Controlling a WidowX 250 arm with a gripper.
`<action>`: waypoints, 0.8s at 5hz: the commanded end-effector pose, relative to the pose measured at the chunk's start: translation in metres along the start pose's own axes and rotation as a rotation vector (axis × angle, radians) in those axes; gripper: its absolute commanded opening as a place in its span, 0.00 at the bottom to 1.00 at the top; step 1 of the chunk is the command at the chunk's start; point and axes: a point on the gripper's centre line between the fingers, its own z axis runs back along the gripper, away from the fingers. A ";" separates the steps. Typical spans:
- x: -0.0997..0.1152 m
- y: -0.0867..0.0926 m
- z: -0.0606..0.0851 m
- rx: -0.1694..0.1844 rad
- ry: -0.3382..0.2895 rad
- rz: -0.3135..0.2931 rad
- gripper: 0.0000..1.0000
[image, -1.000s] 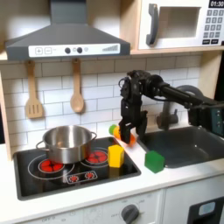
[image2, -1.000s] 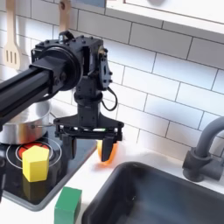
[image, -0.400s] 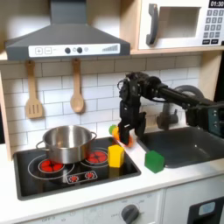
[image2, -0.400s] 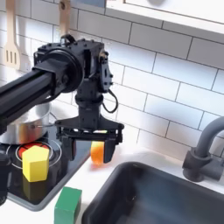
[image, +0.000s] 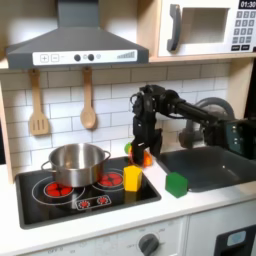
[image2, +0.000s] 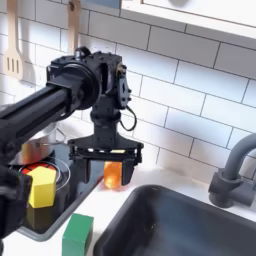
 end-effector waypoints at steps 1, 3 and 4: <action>0.014 -0.005 -0.001 -0.007 -0.003 0.024 1.00; 0.021 -0.005 -0.008 0.005 -0.001 0.030 1.00; 0.020 -0.004 -0.012 0.008 0.009 0.030 1.00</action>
